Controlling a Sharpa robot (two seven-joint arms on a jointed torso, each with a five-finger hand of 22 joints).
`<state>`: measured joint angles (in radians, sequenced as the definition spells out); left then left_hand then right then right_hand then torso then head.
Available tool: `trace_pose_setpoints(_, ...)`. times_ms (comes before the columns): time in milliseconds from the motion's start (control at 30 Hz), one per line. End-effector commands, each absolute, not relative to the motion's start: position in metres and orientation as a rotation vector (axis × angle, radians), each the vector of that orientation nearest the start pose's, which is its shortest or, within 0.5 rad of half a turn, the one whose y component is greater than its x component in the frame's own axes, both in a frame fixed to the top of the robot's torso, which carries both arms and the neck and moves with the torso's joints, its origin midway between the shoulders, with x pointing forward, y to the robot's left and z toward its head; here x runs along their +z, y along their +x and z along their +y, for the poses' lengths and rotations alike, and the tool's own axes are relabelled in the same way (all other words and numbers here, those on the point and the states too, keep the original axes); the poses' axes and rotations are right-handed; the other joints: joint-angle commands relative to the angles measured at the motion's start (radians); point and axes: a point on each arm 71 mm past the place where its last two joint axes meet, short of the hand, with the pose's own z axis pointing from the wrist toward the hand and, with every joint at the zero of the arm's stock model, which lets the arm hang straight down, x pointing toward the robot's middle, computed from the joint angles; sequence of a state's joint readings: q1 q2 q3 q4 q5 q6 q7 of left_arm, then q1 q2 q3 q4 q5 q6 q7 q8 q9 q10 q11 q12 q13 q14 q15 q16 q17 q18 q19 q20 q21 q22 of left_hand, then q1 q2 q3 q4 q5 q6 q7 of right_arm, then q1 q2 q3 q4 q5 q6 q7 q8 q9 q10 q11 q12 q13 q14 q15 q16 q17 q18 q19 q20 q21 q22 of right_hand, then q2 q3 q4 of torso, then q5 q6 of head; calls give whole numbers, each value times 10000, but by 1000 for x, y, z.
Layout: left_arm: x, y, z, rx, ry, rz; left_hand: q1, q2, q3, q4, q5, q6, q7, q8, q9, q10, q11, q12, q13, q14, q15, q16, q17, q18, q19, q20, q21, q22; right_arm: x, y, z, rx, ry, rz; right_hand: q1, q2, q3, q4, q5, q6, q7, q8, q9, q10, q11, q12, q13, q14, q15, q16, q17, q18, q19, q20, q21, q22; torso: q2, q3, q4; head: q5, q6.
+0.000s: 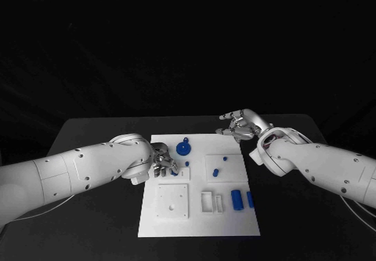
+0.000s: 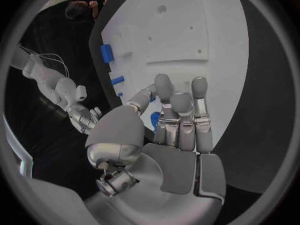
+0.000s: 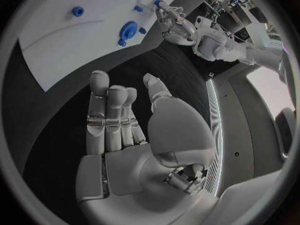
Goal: Assemble the parts on the task board
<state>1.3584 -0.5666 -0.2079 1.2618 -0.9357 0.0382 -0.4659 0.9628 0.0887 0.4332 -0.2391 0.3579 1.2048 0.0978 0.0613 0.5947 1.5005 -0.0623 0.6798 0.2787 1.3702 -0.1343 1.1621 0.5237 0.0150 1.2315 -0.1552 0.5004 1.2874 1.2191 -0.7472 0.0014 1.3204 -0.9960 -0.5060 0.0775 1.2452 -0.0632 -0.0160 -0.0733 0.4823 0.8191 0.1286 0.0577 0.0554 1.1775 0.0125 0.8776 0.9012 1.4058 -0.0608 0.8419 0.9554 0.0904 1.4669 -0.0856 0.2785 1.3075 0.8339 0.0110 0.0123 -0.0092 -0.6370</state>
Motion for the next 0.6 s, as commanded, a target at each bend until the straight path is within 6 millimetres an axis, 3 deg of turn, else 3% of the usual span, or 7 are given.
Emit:
trace_pose_setpoints(33, -216, 528, 157, -4092, -1914, 22826, -1, -3, 128, -79, 206, 2236, -1582, 68, 2939, 144, -420, 63, 21, -33, -46, 83, 19, -150, 84, -3, -84, 73, -161, 533, -219, 8576, 2993, 14594, -10, 94, -23, -61, 60, 73, -8, -23, 2, -41, -29, 36, -10, -22, -12, -15, 9, 110, 288, 56, -39, 274, -2, -7, 1, -1, -14)
trace_pose_setpoints(600, -217, 528, 162, -3979, -2022, 22785, -36, -30, 211, -83, 335, 2264, -1591, 72, 3004, 142, -424, 136, 58, -42, -49, 165, 28, -150, 162, -3, -260, 338, -161, 533, -219, 8560, 3004, 14635, -10, 94, -23, -61, 60, 73, -8, -23, 2, -41, -29, 36, -10, -22, -12, -15, 9, 110, 288, 56, -39, 274, -4, -6, 2, 12, -42)
